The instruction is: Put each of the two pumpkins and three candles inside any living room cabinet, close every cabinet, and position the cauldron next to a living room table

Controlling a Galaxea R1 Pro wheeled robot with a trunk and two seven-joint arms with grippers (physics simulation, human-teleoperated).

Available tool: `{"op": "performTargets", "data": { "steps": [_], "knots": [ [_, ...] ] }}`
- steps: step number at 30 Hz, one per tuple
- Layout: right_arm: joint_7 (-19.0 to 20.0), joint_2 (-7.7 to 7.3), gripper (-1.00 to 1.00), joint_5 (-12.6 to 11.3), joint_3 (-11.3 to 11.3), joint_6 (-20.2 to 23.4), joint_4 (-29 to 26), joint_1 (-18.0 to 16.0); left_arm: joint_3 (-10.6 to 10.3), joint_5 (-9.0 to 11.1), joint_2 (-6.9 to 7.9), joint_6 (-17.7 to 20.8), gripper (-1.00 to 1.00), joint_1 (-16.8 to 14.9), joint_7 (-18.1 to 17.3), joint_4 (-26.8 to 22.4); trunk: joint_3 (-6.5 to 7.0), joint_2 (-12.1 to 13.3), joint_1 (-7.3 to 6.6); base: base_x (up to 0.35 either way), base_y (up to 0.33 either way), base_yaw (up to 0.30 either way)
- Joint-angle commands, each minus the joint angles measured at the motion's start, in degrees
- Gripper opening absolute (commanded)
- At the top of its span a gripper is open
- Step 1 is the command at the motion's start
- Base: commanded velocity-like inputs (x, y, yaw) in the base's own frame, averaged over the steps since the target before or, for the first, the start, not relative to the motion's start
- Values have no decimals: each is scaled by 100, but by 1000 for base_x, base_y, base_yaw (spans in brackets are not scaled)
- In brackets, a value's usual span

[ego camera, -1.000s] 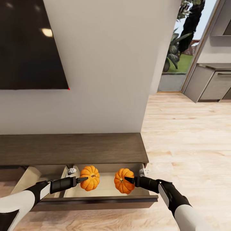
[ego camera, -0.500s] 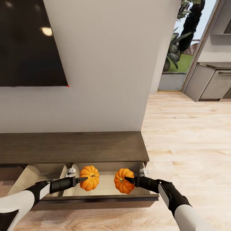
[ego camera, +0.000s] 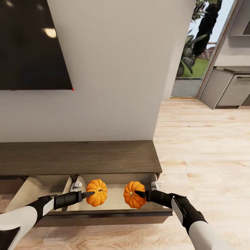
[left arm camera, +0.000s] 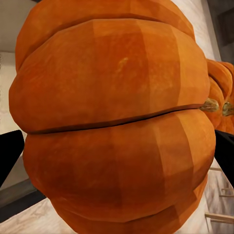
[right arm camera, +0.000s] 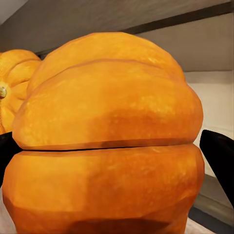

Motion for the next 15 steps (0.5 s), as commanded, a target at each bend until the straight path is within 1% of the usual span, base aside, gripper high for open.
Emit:
{"op": "performTargets", "data": {
  "steps": [1,10,12,15],
  "knots": [
    [-8,0,-100,-10,0,3,-1,0,12,2,0,-1,-100,0,-1,1,0,-2,1,0,0,0],
    [-8,0,-100,-10,0,3,-5,0,12,3,12,4,-100,0,-1,17,0,-2,1,2,0,0],
    [-8,0,-100,-10,0,11,-11,0,12,3,10,7,-100,0,-1,20,0,-2,1,163,0,0],
    [-8,2,-100,-5,3,23,-19,0,12,3,9,7,-100,-1,-1,26,0,-2,1,272,0,0]
  ]
}}
